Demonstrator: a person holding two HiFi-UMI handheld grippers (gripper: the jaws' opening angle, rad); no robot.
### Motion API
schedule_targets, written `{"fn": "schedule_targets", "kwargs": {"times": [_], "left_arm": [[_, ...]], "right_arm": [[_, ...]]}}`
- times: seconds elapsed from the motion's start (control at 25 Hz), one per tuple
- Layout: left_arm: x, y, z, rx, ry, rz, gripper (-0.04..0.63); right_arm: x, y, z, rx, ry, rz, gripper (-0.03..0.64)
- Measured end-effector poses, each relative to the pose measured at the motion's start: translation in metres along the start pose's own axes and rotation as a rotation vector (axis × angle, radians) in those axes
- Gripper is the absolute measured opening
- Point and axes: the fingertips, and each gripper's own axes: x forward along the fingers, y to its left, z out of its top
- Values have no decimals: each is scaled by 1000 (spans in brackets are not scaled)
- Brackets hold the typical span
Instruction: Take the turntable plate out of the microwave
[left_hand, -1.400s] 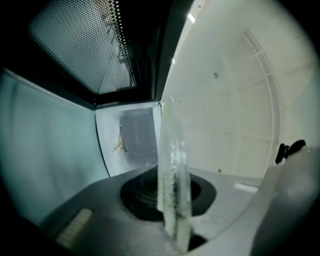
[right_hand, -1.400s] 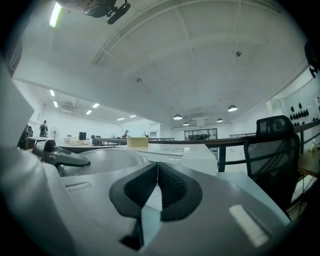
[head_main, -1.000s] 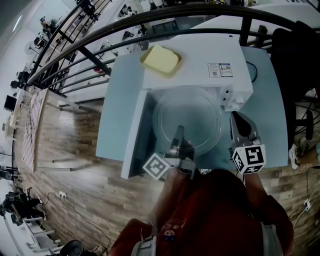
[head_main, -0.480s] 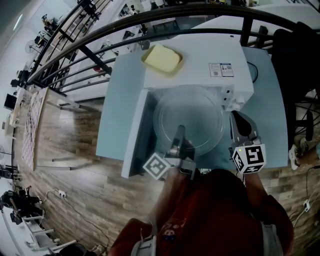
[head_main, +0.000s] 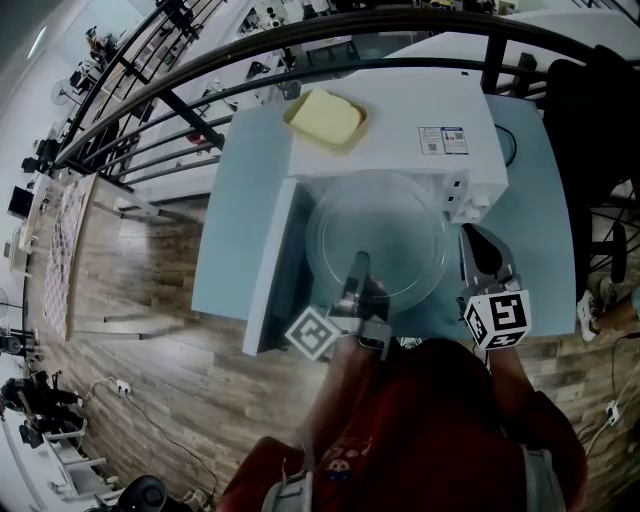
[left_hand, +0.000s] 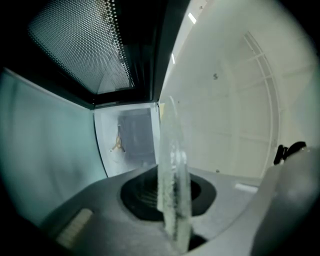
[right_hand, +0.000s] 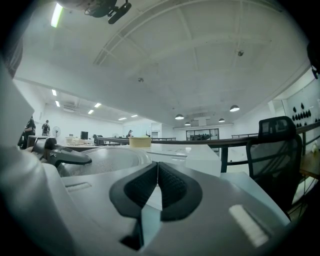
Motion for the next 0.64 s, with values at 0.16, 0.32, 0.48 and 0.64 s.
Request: {"fn": "schedule_targets", "kwargs": {"times": [0.16,0.32,0.48,0.64], "left_arm": [[-1,-1,0,1,-2,-5,22],[-2,1,1,6,-5,-3,21],[-4,1,2,0,-10,0,21],[-5,2,2,0,-11,1,21]], "right_arm": [[1,1,0,-9,3,1,5],[1,2,-2,-8,5,6,5],[1,3,-2,-9,2,7,5],[2,5,-2,-15,5,7,5]]}}
